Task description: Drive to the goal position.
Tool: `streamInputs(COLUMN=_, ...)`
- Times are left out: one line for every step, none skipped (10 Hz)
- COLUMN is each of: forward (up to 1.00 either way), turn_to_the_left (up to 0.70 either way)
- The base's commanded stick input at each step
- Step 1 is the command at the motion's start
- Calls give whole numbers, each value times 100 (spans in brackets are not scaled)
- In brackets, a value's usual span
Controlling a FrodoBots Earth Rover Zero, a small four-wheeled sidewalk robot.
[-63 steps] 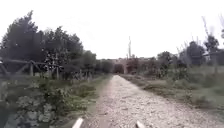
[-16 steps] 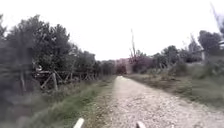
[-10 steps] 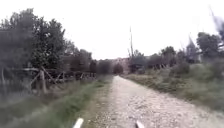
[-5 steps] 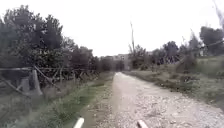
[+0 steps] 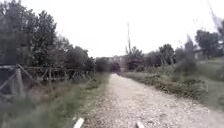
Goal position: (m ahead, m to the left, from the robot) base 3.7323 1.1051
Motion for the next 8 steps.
streamInputs(forward=70, turn_to_the_left=0)
streamInputs(forward=70, turn_to_the_left=-1)
streamInputs(forward=70, turn_to_the_left=-2)
streamInputs(forward=70, turn_to_the_left=-32)
streamInputs(forward=70, turn_to_the_left=-12)
streamInputs(forward=70, turn_to_the_left=0)
streamInputs(forward=70, turn_to_the_left=0)
streamInputs(forward=70, turn_to_the_left=0)
